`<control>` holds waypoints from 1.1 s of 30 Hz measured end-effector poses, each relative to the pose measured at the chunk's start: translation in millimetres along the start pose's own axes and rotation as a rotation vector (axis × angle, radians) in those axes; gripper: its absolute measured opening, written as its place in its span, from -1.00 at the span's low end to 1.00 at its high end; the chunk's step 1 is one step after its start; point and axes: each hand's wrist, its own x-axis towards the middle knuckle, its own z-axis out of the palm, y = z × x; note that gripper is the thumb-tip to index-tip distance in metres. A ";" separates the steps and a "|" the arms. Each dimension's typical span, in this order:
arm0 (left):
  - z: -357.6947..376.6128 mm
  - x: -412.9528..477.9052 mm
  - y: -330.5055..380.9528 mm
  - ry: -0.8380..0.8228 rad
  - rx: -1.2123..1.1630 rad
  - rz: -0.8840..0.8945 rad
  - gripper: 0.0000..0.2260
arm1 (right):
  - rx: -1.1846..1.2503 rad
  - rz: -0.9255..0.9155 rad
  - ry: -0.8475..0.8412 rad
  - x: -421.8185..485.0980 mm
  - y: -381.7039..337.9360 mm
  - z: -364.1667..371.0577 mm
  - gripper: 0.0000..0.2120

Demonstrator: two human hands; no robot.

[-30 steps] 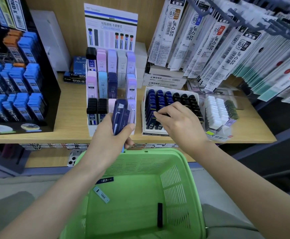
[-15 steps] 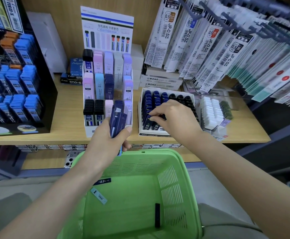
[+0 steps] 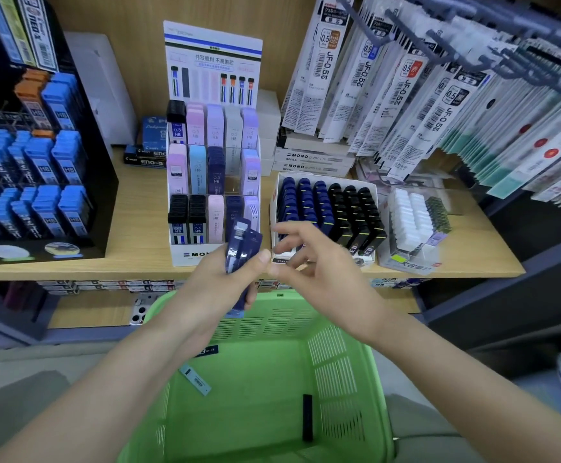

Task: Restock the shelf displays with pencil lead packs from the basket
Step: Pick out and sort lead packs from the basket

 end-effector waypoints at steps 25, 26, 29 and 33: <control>-6.8 -0.2 -2.3 0.161 -0.276 -0.036 -0.72 | 0.083 0.041 0.087 -18.5 -8.4 -8.0 -0.78; -8.8 -0.2 -2.5 0.172 -0.217 -0.002 -0.72 | 0.016 0.037 0.049 -20.5 -10.8 -6.5 -0.76; -13.1 -3.9 -0.6 0.173 -0.040 0.114 -0.77 | -0.033 0.045 -0.087 -25.0 -18.0 2.0 -0.83; -18.4 -13.5 8.0 0.145 0.093 0.241 -0.84 | 0.178 0.094 -0.143 -20.2 -29.4 10.9 -0.90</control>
